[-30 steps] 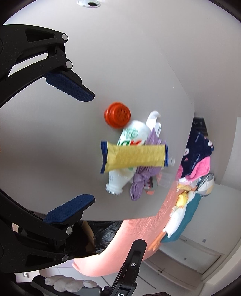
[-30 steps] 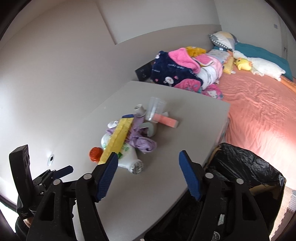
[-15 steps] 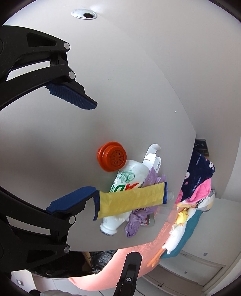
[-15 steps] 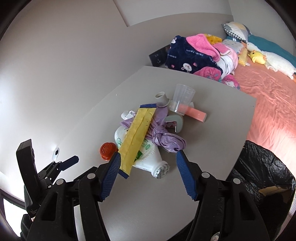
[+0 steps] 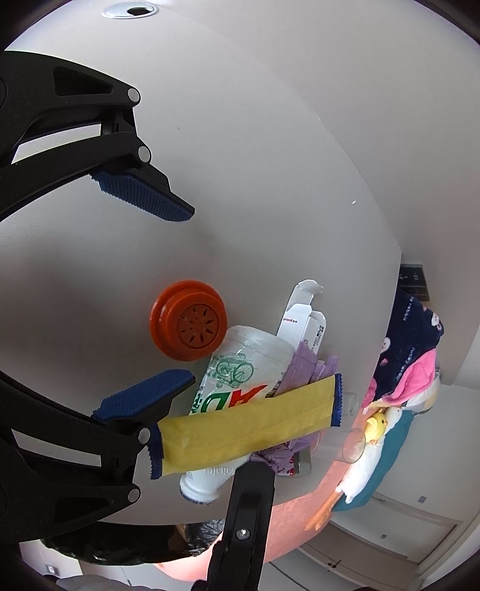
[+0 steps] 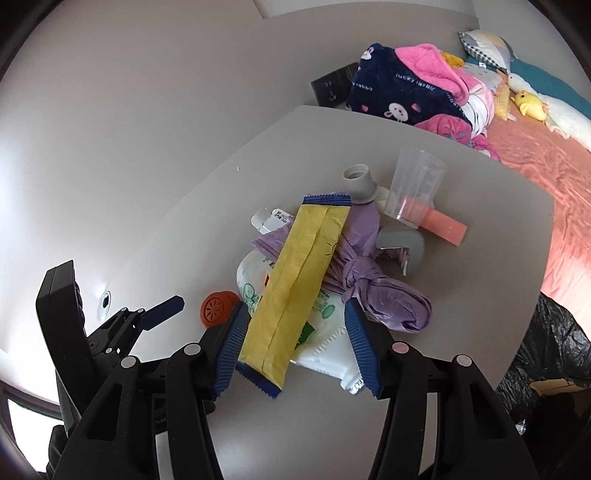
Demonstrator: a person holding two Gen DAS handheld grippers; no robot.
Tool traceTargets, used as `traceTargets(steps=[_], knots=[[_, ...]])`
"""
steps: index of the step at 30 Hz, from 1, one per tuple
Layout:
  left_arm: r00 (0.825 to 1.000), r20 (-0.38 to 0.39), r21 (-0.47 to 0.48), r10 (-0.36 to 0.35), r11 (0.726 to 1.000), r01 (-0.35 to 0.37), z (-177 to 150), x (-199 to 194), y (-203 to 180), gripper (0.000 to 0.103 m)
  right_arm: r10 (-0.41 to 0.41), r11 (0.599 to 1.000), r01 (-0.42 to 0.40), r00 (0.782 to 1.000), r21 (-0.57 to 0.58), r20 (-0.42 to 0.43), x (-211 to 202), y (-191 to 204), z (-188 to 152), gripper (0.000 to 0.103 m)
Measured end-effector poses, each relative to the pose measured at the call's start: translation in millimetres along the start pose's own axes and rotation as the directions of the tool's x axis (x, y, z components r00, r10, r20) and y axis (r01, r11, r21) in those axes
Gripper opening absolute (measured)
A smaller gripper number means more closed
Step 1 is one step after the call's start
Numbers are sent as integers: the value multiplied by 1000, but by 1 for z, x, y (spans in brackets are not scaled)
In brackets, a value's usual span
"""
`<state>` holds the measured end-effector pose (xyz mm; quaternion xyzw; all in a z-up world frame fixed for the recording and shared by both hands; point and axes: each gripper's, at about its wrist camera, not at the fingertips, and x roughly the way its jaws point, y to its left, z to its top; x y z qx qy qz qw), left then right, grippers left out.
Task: Collect trash
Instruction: 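Grasp the orange bottle cap with the left tool while the right tool grasps the yellow wrapper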
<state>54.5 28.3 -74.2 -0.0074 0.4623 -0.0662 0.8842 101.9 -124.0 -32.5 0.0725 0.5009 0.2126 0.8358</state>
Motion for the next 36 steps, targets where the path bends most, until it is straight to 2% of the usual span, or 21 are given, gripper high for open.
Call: traceTargets(steps=[9,13,19,22,25,36], knots=[[1000,-7,3,-14,1000,14,7,11,5,71,-18,1000,18,999,2,-44,23,10,3,50],[999,-10,-2,-47,999,47,9,15,7,56,-28,1000,28,998,-7,-56,29,15,3,40],[998,19,-17,-59,998,60,10,17,9,48,-7,1000,7,999,-10,-38,27,16,2,17],[996,28,-40,-80,996,81,12,18,12,48,6,1000,-6,1000,-2,-24,23,15,2,13],[996,25,-53,-84,995,85,12,17,12,45,16,1000,-15,1000,6,-8,18,13,2,12],[997,24,-75,-76,994,78,9,7,11,45,49,999,-50,998,16,39,-9,9,1,12]])
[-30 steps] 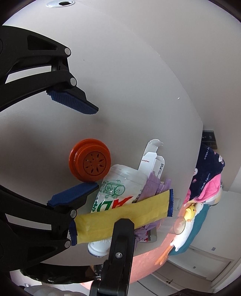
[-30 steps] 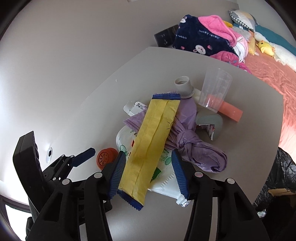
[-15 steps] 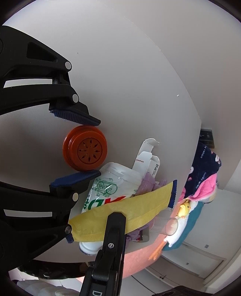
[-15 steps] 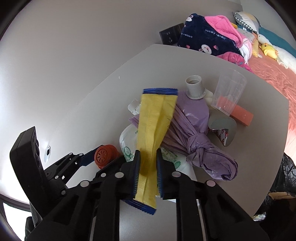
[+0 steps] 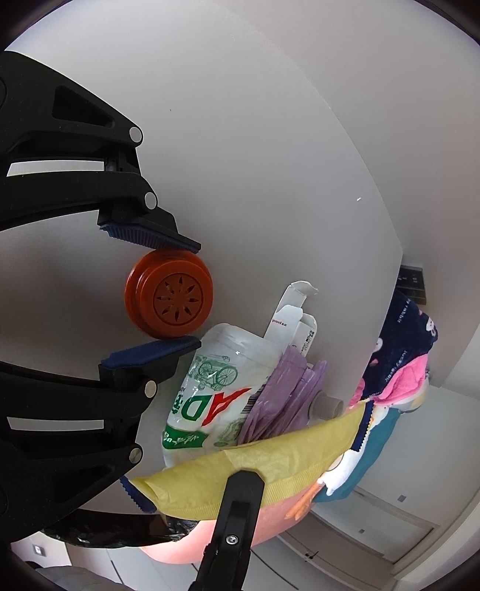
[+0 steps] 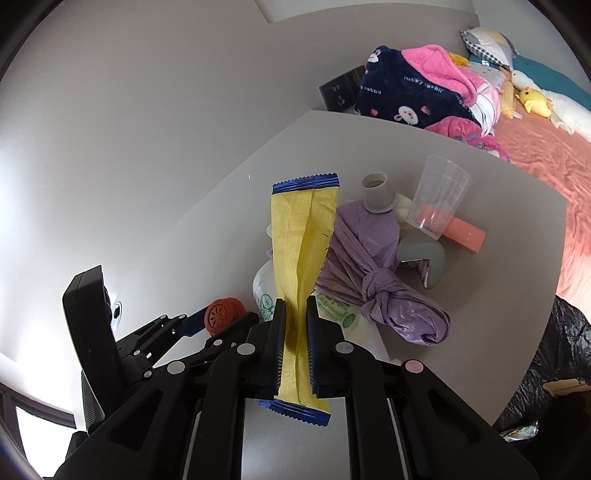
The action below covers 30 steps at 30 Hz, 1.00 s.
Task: Collect trash
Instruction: 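Grasp the orange bottle cap with the left tool while the right tool grasps the yellow wrapper, then carry cap and wrapper over the black trash bag and open both tools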
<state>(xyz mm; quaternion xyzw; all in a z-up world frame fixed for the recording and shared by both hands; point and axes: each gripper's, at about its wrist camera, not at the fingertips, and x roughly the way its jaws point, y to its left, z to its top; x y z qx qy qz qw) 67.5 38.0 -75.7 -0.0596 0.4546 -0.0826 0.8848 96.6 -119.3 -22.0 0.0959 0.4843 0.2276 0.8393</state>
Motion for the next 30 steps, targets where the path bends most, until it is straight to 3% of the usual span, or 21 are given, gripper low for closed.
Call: traceTargets(steps=[11,30], knots=[[998,44,18,-33,999,32,1,-39,-18,45,14,999,-15,999,29,51,-37,-14,-6,12],[984,67,186,-166,971,151,2,-74,-106,45,-48,994,32,985,101,165,-115,-54,-31,12]])
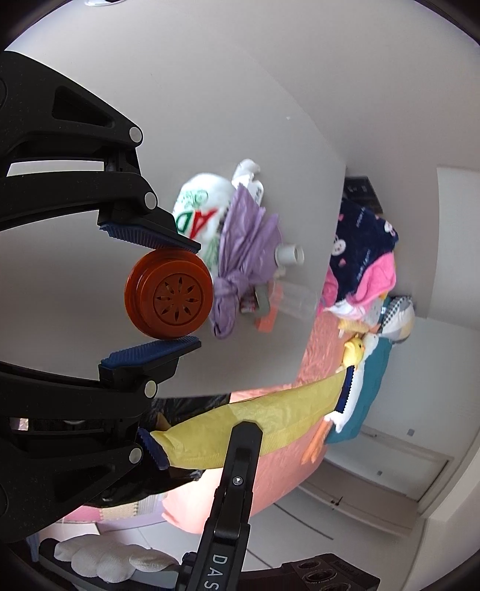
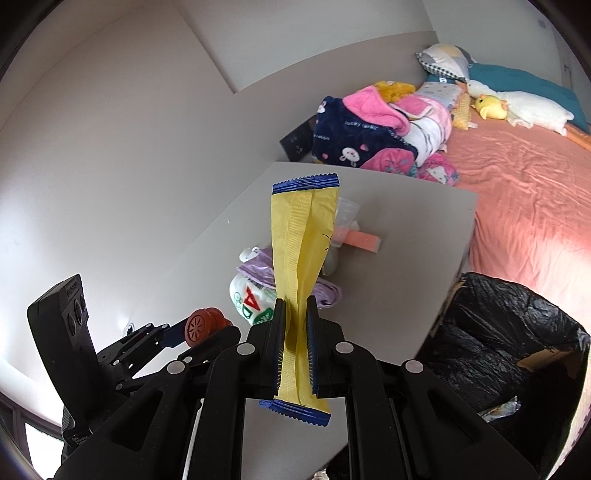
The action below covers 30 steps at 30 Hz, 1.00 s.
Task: Collect trash
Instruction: 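Carry cap and wrapper over the black trash bag and open both tools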
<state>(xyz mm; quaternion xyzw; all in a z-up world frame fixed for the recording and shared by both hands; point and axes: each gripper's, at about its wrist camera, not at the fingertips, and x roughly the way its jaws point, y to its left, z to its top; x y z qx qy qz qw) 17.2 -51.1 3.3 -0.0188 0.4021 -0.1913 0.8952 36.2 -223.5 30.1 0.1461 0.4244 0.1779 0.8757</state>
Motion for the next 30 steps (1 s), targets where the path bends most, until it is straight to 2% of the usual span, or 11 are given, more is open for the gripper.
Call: traceTargets(steps=[13,30], knots=[[995,-10,98,-101,990,102,10,11,-60,45,-70,995,65,996,72,64,-45,-43,-7,12],[976,-67,216,-209,952,218,19,34,-130,45,-174,970,150,977,190,121,-94,-103,-20,12]])
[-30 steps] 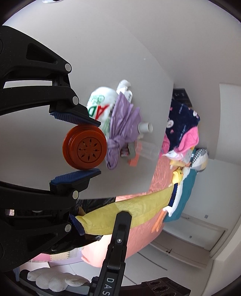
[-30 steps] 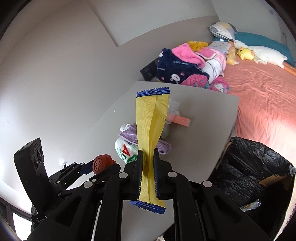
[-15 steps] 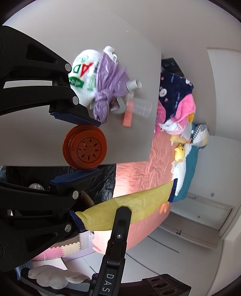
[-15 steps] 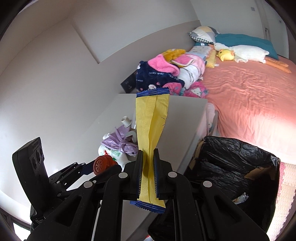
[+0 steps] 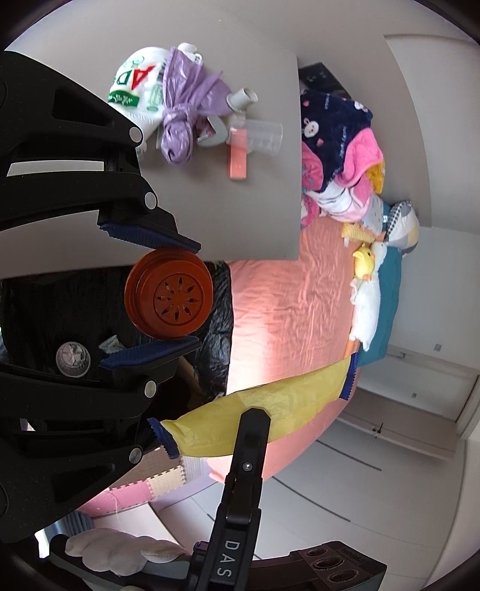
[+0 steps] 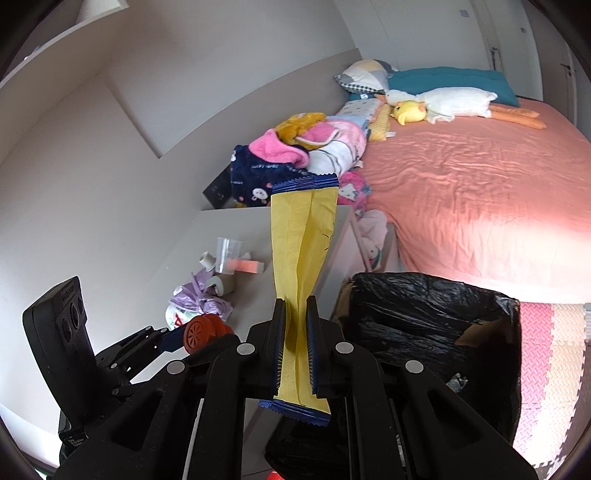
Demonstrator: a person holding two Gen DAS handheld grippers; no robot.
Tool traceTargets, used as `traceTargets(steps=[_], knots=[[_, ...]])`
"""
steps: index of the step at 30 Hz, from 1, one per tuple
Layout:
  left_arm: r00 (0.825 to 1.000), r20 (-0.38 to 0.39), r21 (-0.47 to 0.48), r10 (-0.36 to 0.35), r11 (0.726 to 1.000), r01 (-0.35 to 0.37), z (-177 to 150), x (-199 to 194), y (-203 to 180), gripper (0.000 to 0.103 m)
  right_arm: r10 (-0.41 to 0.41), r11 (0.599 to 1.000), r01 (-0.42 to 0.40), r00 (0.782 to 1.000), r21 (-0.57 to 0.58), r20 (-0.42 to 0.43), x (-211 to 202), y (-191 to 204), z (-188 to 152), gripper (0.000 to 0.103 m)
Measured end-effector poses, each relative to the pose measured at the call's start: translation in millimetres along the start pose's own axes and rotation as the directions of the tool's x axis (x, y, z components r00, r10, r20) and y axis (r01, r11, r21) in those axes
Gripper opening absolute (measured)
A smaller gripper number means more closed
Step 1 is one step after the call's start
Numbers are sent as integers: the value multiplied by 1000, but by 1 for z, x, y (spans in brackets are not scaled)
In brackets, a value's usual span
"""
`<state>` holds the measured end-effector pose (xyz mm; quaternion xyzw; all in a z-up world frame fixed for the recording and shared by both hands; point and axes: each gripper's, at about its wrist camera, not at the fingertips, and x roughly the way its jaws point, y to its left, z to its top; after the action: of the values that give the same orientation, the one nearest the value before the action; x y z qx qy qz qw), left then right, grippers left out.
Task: Collect trash
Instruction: 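Carry cap and wrapper over the black trash bag and open both tools, then move both tools back to the desk toward the white bottle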
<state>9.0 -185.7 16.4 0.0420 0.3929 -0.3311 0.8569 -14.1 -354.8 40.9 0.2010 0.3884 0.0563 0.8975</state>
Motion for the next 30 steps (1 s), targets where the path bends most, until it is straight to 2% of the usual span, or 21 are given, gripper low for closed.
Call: traceTargets(steps=[6,7,8,9,10,11,12,17,30], knots=[[999,-27,19,-41,999,41,4,13,-16,45,-37,999,36,999,39,3,-10,-28,-1,12],[997,-45,20,-70,997,71,5,17,-19,55,-40,998,40,999,42,2,-12,-31,-2,13],[994,-63,19,-87,996,89,6,20,-21,83,-47,998,47,999,42,-3,-13,-34,-2,16],[994,-72,19,-84,996,85,7,23,-23,94,-70,996,70,998,46,-1,-16,-38,-3,36],[995,-66,25,-73,997,75,7,24,-27,97,-100,994,99,995,53,9,-19,-41,-3,64],[995,-68,31,-67,997,70,8,26,-30,97,-137,989,135,990,64,32,-23,-45,-4,72],[995,-73,35,-61,997,64,8,28,-33,97,-157,986,153,986,73,62,-29,-49,-6,73],[994,-94,34,-57,998,61,9,36,-38,97,-166,982,158,983,105,76,-36,-65,-6,73],[994,-108,-16,-10,1000,9,6,36,-21,97,-120,989,115,991,97,55,-25,-62,-3,73]])
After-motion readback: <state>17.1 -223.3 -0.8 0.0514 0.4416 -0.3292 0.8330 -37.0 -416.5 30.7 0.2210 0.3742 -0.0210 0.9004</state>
